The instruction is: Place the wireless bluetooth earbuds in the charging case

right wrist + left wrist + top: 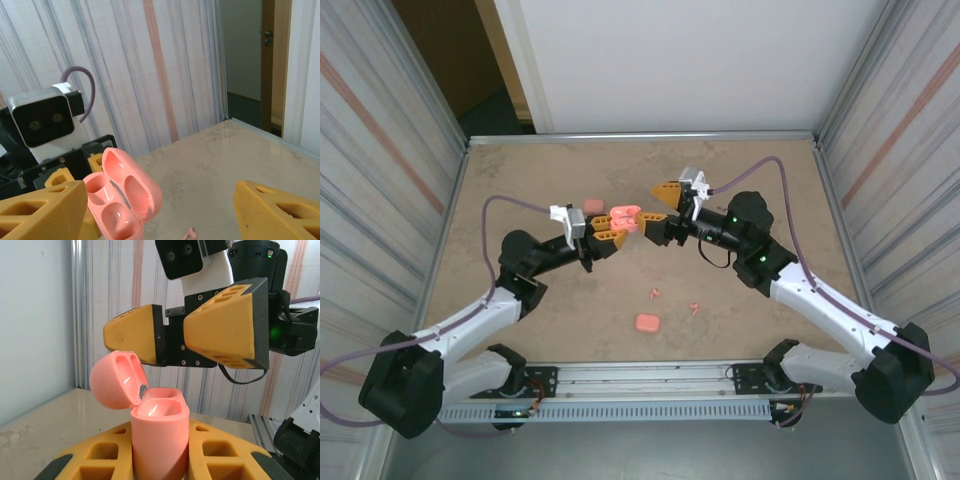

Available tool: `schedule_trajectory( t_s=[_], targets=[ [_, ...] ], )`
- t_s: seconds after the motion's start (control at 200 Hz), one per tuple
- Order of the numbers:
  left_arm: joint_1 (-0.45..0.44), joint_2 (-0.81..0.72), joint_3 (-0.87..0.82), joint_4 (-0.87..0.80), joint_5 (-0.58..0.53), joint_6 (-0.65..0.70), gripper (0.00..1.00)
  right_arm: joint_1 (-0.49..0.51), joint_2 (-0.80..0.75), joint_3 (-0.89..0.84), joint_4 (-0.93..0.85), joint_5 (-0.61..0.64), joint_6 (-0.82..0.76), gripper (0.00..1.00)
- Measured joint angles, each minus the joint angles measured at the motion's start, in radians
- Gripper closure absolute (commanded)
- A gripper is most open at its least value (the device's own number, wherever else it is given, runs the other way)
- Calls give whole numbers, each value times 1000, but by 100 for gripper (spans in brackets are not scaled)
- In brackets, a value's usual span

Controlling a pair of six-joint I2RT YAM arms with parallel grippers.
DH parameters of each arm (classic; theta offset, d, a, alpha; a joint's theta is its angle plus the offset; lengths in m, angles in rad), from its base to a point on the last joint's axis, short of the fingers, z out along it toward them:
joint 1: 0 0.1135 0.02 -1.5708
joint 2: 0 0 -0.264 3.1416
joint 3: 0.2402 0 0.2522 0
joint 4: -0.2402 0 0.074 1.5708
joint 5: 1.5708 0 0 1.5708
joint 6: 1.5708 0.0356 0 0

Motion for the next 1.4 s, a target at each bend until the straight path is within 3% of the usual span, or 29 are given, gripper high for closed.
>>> schedule_trajectory(
  t_s=[0.702,1.117,1.403],
  targets=[
    [0,-274,-48,-212,-152,95,100,-19,-70,-6,-322,186,-26,24],
    [0,-445,-50,-338,-179,109,100,-19,182,3,-395,137,-22,22],
    [0,-503,-50,-420,-201,119,100,-16,424,127,-370,69,-21,25]
  ],
)
